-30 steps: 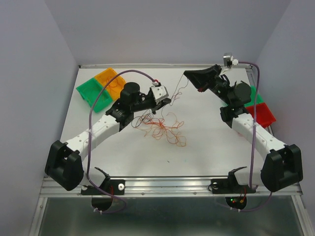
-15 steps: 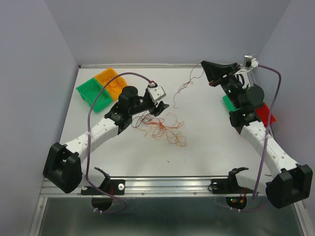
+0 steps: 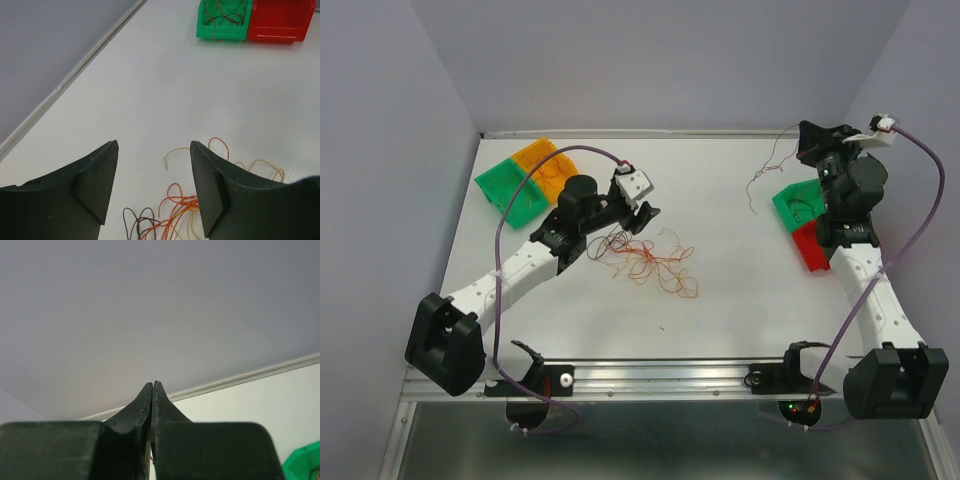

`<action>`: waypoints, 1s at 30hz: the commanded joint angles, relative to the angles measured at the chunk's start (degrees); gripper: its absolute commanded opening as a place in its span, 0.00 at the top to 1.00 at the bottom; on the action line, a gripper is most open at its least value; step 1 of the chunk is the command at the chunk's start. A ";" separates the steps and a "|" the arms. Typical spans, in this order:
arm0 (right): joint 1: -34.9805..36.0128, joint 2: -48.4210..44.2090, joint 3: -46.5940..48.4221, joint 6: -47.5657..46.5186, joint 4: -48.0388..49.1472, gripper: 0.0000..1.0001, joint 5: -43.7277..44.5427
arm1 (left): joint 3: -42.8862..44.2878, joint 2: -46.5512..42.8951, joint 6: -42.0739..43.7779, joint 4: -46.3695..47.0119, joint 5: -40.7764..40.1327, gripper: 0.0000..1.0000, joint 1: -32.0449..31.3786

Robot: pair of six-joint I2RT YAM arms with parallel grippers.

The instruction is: Untangle the cables

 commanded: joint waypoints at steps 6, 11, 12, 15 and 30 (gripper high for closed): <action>-9.34 4.12 7.51 1.33 -4.85 0.99 3.46 | 0.99 -2.04 -0.68 1.50 0.56 0.29 0.10; -12.95 6.93 8.04 0.72 -5.20 0.99 7.68 | 1.43 -1.60 -0.68 0.88 0.74 0.29 0.10; -13.04 7.37 8.48 0.37 -5.64 0.99 9.17 | 1.43 -1.68 -0.60 0.88 0.65 0.29 0.10; -13.39 8.87 9.01 -1.91 -5.99 0.99 14.97 | 1.43 -1.68 -0.51 0.71 0.82 0.29 0.10; -13.39 18.10 0.67 -5.88 -0.19 0.99 30.80 | 1.52 -2.03 -0.51 0.09 1.35 0.29 0.10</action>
